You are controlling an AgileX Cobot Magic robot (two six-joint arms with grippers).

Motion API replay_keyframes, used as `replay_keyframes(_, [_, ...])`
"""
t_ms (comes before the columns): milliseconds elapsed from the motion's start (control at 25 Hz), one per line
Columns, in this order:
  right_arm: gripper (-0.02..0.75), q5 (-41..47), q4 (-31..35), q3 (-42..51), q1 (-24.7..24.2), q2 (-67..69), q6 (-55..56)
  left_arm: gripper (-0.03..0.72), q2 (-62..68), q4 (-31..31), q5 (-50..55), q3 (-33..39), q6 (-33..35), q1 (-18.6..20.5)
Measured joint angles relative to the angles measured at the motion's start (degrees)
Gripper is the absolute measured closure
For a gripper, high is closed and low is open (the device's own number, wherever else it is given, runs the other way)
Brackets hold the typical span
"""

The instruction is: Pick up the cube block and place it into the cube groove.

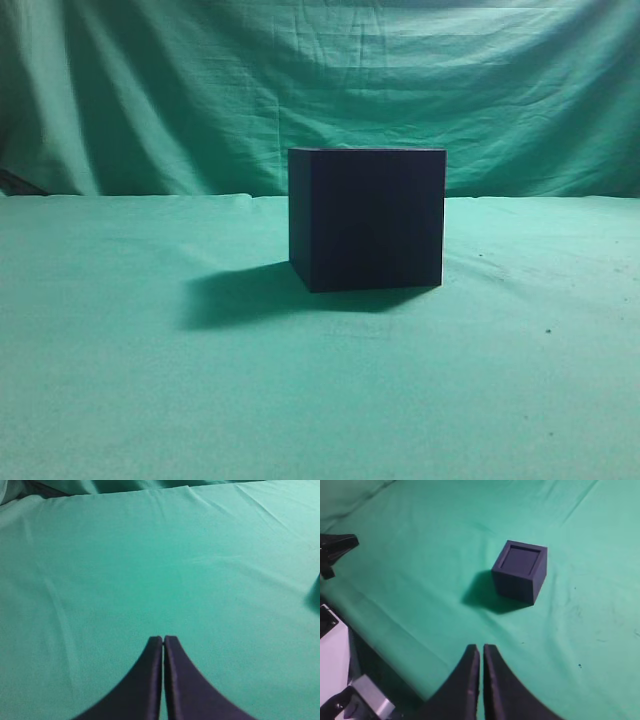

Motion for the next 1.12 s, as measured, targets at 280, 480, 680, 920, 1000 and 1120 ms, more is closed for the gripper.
replay_keyframes(280, [0.738, -3.5, 0.0, 3.8, 0.0, -2.3, -8.3, 0.688, 0.0, 0.0, 0.0, 0.0, 0.0, 0.0])
replay_keyframes(480, [0.68, -11.7, -2.4, 7.2, -1.1, -3.0, -10.2, 0.688, 0.0, 0.0, 0.0, 0.0, 0.0, 0.0])
replay_keyframes(680, [0.68, -27.4, -2.6, 16.7, -10.3, -9.0, -10.3, 0.688, 0.0, 0.0, 0.0, 0.0, 0.0, 0.0])
replay_keyframes(920, [0.68, -42.3, 0.0, 33.3, -25.3, -19.5, -10.3, 0.688, 0.0, 0.0, 0.0, 0.0, 0.0, 0.0])
replay_keyframes(1000, [0.68, -44.4, 0.2, 37.8, -29.7, -22.5, -10.3, 0.688, 0.0, 0.0, 0.0, 0.0, 0.0, 0.0])
replay_keyframes(1120, [0.68, -45.6, 0.7, 44.1, -34.8, -25.4, -10.3, 0.688, 0.0, 0.0, 0.0, 0.0, 0.0, 0.0])
